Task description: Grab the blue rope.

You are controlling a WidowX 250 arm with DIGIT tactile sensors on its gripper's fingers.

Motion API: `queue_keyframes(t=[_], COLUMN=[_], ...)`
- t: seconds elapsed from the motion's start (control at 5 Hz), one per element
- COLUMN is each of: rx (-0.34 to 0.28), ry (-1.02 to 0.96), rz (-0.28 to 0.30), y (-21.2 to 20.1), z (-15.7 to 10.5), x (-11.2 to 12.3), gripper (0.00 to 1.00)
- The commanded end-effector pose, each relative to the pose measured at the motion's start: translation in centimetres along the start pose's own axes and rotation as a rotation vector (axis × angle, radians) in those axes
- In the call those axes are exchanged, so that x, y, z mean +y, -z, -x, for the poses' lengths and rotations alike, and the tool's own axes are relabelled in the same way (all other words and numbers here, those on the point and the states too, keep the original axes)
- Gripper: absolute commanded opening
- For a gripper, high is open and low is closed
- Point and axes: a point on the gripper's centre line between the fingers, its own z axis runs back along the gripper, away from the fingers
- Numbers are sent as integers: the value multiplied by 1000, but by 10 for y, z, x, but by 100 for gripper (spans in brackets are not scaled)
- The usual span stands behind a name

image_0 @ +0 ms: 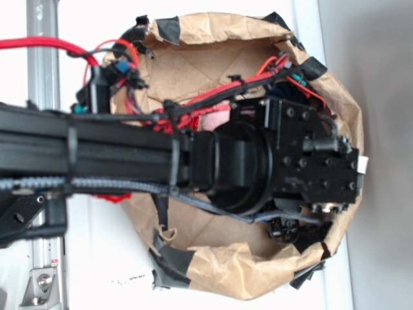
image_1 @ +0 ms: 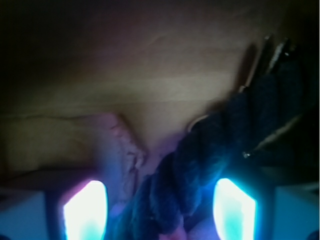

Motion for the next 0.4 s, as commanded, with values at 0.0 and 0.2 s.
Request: queue_keyframes(t=[0.0,0.2], rx=[50,-25], ry=[-79,-25], rz=[22,67], y=[3,-37], z=[34,47], x=[6,11], gripper=[0,0])
